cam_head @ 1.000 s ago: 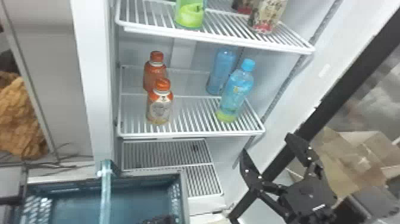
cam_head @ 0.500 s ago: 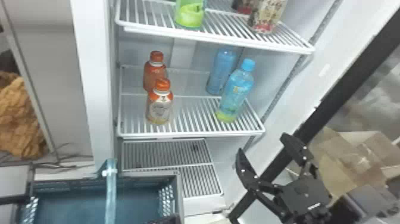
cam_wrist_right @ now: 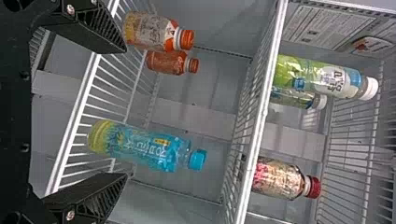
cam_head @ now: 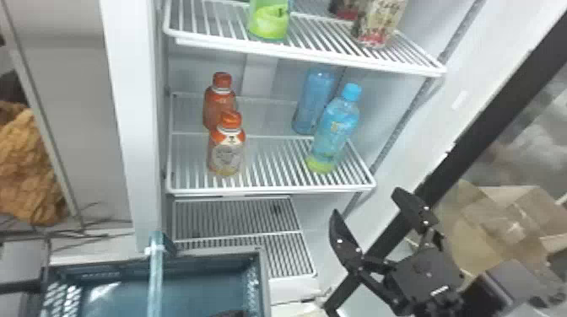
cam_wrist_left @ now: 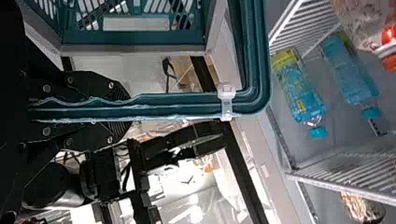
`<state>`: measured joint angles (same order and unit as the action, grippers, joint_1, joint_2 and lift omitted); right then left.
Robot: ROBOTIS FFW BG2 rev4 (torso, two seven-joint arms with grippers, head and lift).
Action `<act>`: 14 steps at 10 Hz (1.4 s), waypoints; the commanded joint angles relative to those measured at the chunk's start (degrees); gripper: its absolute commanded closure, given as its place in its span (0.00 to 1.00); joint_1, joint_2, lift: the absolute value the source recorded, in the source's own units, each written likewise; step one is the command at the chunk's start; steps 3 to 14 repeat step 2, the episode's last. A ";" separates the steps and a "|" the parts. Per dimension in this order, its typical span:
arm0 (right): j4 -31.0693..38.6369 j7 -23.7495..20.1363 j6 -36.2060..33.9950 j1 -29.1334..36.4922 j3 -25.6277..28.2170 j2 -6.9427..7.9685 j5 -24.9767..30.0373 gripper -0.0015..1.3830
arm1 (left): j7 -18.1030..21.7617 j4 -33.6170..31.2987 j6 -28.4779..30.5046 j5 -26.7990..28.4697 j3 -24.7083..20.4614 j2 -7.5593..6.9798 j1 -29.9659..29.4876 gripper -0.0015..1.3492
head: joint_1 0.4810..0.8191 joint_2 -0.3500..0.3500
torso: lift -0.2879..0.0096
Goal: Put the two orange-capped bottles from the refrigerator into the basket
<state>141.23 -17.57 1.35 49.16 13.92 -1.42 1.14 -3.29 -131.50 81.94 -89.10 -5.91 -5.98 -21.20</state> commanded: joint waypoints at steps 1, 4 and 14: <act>0.59 0.00 0.06 -0.51 -0.44 -0.34 0.00 0.08 | -0.05 0.79 0.33 0.33 -0.15 0.00 -0.03 0.85 | 0.63 0.00 | 0.00; 0.31 0.08 0.06 -0.79 -0.44 -0.42 -0.69 0.08 | -0.05 1.63 0.33 0.33 -0.26 0.00 -0.17 0.85 | 0.63 0.00 | 0.00; 0.31 0.08 0.06 -0.79 -0.44 -0.42 -0.69 0.08 | -0.05 1.63 0.33 0.33 -0.26 0.00 -0.17 0.85 | 0.63 0.00 | 0.00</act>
